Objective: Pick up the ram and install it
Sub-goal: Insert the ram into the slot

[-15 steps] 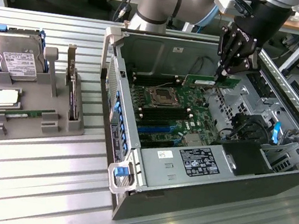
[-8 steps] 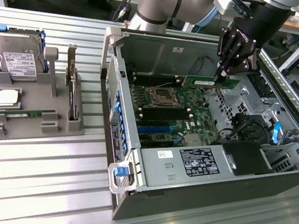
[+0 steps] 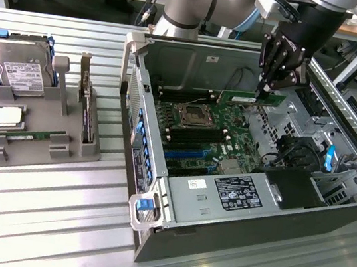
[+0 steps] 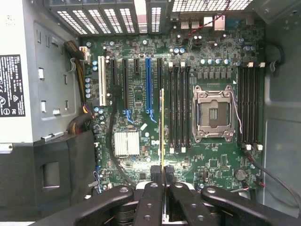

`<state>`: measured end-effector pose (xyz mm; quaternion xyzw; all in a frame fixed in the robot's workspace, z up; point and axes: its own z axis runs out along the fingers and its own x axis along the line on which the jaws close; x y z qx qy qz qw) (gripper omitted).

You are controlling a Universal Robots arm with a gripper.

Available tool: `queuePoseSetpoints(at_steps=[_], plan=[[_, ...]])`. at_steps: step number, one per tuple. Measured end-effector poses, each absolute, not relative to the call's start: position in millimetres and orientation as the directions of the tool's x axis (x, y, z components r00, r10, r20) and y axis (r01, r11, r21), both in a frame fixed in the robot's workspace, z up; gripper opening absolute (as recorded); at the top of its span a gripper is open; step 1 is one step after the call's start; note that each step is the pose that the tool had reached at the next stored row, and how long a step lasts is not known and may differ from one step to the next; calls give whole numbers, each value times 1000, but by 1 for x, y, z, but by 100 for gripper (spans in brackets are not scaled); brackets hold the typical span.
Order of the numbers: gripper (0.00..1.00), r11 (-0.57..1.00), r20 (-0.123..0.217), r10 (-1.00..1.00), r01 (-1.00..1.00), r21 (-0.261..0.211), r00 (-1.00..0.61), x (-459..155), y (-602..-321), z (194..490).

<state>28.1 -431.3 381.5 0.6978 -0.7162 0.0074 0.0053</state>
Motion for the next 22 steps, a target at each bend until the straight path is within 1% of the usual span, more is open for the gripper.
queuePoseSetpoints(at_steps=[22], plan=[[12,26,18,-1000,-1000,-3,-26,28,-431,377]])
